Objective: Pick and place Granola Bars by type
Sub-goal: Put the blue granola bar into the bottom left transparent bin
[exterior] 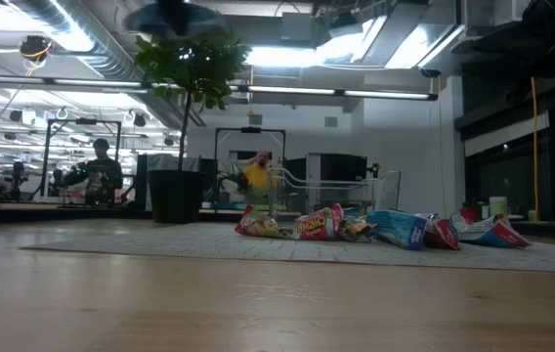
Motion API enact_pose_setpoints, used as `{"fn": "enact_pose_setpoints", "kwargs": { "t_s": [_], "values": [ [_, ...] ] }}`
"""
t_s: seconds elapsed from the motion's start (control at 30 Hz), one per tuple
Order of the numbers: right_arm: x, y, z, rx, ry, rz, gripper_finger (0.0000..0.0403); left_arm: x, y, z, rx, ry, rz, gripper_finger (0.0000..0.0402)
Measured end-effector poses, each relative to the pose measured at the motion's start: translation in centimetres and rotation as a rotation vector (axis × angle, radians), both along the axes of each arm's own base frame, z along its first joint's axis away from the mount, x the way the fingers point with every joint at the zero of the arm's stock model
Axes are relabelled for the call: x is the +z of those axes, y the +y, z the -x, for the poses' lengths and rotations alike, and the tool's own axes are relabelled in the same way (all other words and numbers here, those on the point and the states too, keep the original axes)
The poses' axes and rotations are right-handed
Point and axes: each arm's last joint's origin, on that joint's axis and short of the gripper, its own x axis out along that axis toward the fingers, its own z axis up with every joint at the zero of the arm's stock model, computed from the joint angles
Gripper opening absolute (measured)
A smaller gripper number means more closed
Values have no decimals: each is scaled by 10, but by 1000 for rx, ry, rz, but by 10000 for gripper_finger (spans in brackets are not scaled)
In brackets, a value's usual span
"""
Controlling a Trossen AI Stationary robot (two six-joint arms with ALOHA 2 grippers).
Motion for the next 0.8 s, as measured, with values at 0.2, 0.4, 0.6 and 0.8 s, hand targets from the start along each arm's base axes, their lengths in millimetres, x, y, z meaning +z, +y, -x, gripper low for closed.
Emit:
{"fn": "enact_pose_setpoints", "kwargs": {
  "t_s": [0.2,0.4,0.6,0.8],
  "values": [
    [0,0,0,0,0,-1,213,-5,-3,56,131,-80,83,14],
    [0,0,0,-1,0,-2,213,-10,-18,100,208,-150,247,14],
    [0,0,0,-8,4,-1,213,-14,-44,126,234,-169,379,15],
    [-2,0,0,-8,18,1,213,-20,-66,139,274,-168,434,15]
  ]
}}
